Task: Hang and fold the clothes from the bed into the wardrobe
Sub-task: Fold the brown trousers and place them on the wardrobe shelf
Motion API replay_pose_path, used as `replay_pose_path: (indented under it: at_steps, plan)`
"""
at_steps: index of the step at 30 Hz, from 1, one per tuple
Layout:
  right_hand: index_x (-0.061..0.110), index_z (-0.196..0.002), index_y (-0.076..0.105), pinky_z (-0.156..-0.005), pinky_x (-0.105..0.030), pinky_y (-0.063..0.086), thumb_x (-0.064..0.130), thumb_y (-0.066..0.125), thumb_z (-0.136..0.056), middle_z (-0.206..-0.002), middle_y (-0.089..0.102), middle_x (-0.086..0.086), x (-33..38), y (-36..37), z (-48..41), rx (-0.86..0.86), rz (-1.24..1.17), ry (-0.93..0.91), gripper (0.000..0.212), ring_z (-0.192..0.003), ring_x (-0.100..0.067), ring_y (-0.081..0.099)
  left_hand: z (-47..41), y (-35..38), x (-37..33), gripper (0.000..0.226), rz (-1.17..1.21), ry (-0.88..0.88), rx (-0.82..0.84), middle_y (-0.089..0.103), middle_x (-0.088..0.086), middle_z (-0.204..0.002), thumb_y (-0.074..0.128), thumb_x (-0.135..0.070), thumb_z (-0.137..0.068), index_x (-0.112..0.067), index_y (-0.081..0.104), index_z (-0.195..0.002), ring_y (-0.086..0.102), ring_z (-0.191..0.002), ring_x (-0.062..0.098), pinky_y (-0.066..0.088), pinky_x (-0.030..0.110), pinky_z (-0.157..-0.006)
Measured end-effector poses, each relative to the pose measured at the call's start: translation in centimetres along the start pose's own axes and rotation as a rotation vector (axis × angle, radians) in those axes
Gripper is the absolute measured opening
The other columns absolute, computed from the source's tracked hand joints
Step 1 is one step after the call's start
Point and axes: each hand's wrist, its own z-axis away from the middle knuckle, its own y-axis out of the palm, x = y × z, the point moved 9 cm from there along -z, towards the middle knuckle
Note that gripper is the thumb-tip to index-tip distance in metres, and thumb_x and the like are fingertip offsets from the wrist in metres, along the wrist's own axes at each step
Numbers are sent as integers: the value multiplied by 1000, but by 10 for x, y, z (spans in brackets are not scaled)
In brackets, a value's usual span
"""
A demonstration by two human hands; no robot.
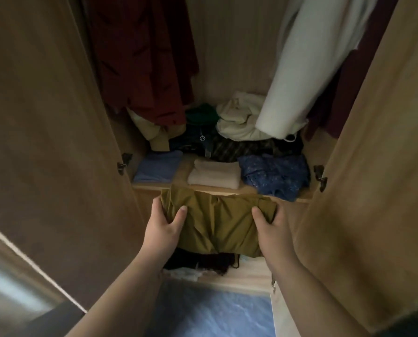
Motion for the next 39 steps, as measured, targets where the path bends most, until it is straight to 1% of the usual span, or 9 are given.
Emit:
replay_pose_path:
  at_steps: [5, 13, 17, 21, 28, 30, 34, 36, 39]
  plan:
    - [30, -118, 52, -86, -28, 47, 25, 62, -96, -103, 61, 15, -28, 35, -94, 11, 43, 36, 24, -94, 2, 57, -90, 27, 18, 39, 6, -27, 11, 60, -18, -115, 65, -36, -93, -35, 44, -126, 59, -107, 5, 46, 31, -95]
    - [27, -116, 52, -73, -9, 39, 23, 61, -97, -98, 55, 22, -68, 99, -226, -65, 142, 48, 22, -85, 12, 51, -248, 71, 62, 40, -32, -41, 36, 58, -13, -108, 64, -31, -95, -23, 47, -130, 57, -103, 11, 42, 26, -89]
    - [26, -116, 51, -89, -22, 39, 24, 61, -97, -107, 59, 6, -82, 125, -284, -94, 231, 77, 22, -99, -12, 56, -322, 90, 85, 44, -88, -113, 87, 59, -4, -109, 65, -35, -93, -20, 46, -130, 58, -101, 19, 43, 28, -87]
    - [16, -133, 48, -95, -29, 44, 27, 63, -96, -117, 56, -1, -100, 135, -337, -109, 393, 119, 42, -110, -21, 55, -376, 110, 104, 48, -113, -159, 105, 60, -3, -110, 67, -35, -92, -17, 46, -131, 61, -106, 25, 50, 36, -92]
    - [10, -141, 42, -102, -40, 41, 28, 64, -92, -136, 51, -15, -143, 146, -358, 29, 744, 208, 57, -125, -34, 49, -400, 129, 164, 81, -276, -341, 200, 51, 11, -142, 70, -48, -85, -16, 31, -148, 51, -127, 33, 41, 40, -107]
    - [8, -137, 47, -102, -44, 43, 35, 58, -92, -133, 52, -17, -124, 144, -360, -17, 933, 21, 53, -123, -37, 49, -404, 120, 153, 86, -408, -250, 171, 44, 13, -146, 67, -53, -85, -15, 26, -150, 45, -131, 34, 40, 43, -107]
    - [11, -140, 51, -112, -48, 36, 35, 45, -98, -145, 48, -14, -76, 166, -353, 0, 1046, -412, 49, -136, -34, 41, -400, 139, 83, 62, -688, 336, 195, 40, 6, -151, 43, -52, -94, -20, 37, -146, 28, -144, 27, 33, 50, -113]
    - [20, -144, 48, -113, -48, 35, 40, 39, -100, -150, 45, -9, -78, 186, -346, 129, 1105, -421, 50, -141, -31, 37, -387, 168, 71, 58, -775, 505, 284, 42, 3, -152, 39, -51, -94, -24, 43, -145, 27, -146, 25, 28, 51, -116]
    - [23, -147, 45, -115, -50, 33, 49, 32, -97, -153, 44, -8, -126, 197, -332, 287, 1202, -294, 58, -142, -31, 38, -363, 205, 105, 62, -971, 481, 480, 44, 4, -153, 31, -57, -92, -30, 44, -146, 33, -144, 27, 24, 52, -117]
